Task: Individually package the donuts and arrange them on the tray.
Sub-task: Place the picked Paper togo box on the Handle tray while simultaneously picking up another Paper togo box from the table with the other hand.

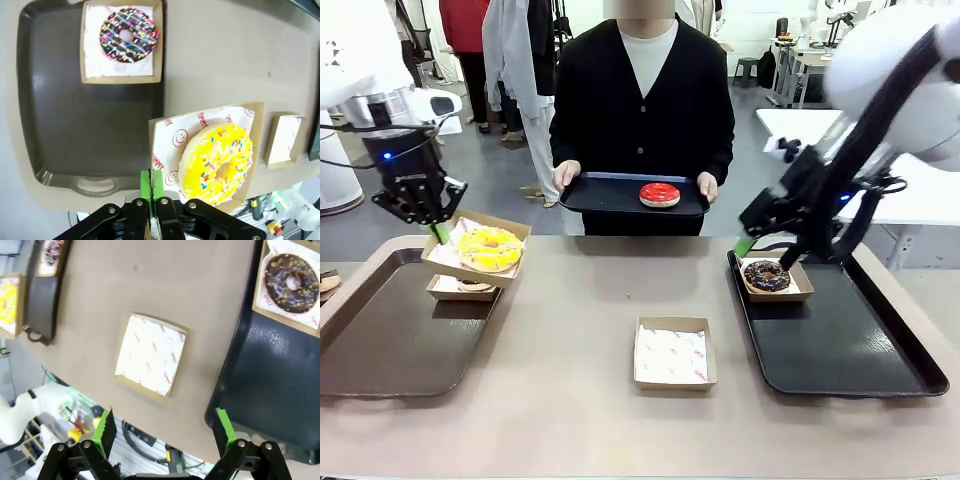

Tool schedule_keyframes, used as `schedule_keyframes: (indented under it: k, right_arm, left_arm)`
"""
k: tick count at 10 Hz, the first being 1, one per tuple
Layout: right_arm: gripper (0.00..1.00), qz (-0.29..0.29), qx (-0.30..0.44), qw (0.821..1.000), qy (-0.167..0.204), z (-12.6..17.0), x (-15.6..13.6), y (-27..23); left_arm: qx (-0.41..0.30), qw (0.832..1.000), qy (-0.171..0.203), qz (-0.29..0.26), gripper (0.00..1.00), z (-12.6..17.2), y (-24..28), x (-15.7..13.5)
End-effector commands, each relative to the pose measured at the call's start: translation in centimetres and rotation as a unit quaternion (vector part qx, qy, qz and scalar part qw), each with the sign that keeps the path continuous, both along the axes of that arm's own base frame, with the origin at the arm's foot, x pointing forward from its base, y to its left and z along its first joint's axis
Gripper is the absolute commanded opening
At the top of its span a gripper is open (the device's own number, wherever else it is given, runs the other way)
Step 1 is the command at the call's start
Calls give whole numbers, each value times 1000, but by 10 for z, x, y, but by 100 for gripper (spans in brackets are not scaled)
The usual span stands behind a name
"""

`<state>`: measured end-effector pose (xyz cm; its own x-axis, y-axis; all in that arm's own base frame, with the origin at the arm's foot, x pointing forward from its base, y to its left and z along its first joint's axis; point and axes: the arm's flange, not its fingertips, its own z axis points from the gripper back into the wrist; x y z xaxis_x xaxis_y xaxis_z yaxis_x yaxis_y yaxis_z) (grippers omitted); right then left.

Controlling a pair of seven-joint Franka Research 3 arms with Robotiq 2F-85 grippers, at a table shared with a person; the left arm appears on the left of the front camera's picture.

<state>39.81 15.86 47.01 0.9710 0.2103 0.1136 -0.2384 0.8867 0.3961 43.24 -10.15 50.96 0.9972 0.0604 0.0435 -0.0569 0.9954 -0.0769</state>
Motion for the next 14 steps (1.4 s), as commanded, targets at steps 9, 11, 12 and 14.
schedule_keyframes:
  k: [9,11,12,14]
  right_arm:
    - [100,-68,-46,996,37,-65,40,53]
    - [100,-59,-57,996,25,-72,36,51]
    - [100,-59,-57,996,25,-72,36,51]
    - [100,-59,-57,996,25,-72,36,51]
  left_arm:
    - [-7,1000,15,12,1,-33,52,-2]
    - [-7,1000,15,12,1,-33,52,-2]
    - [-7,1000,15,12,1,-33,52,-2]
    - [-7,1000,15,12,1,-33,52,-2]
